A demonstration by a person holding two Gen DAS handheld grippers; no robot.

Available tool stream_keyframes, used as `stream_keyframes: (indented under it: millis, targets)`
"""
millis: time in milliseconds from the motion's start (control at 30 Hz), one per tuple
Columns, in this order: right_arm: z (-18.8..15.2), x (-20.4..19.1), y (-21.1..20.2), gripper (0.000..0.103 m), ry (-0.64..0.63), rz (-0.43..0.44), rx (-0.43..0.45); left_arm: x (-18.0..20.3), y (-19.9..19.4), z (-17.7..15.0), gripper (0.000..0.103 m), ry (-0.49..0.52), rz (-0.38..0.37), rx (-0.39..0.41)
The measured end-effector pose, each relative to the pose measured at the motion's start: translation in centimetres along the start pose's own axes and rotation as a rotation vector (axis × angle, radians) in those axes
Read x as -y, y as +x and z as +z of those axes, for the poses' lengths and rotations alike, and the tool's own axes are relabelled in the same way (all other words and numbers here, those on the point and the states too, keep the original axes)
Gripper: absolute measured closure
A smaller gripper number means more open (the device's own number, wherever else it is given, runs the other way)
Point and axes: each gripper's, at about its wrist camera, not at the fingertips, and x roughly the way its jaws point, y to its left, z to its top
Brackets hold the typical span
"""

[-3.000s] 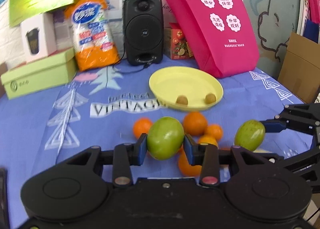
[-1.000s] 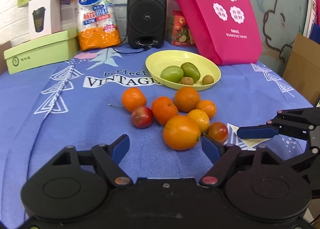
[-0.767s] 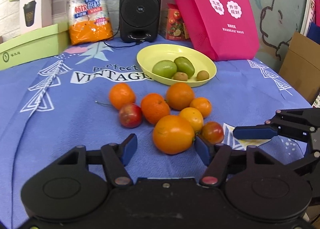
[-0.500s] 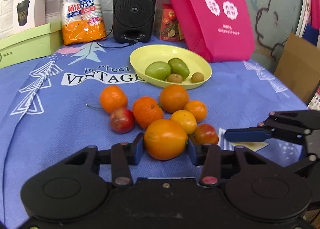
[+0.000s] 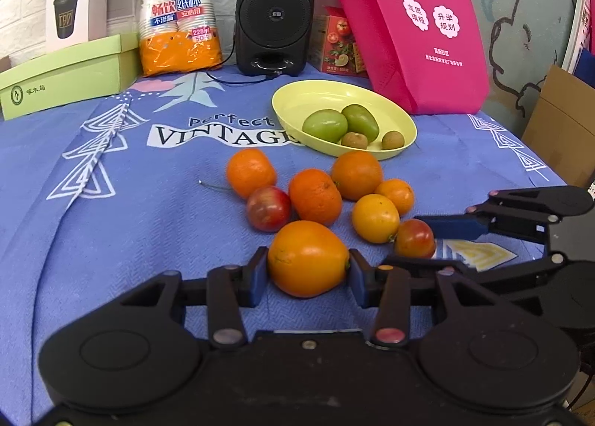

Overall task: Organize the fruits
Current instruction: 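Grasp a red tomato with the right tool while the left tool lifts the orange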

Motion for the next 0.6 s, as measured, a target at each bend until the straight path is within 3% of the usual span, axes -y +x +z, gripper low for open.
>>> stream_keyframes:
  millis: [67,600]
  targets:
    - [0.0,-0.1,0.1,0.075,-0.005,0.012,0.002,0.0,0.0,0.0,0.06,0.0,0.0,-0.001]
    - [-0.5,-1.1,-2.4,0.076,-0.009,0.011,0.02,0.5,-2.4,-0.4,0.06,-0.009,-0.009,0.014]
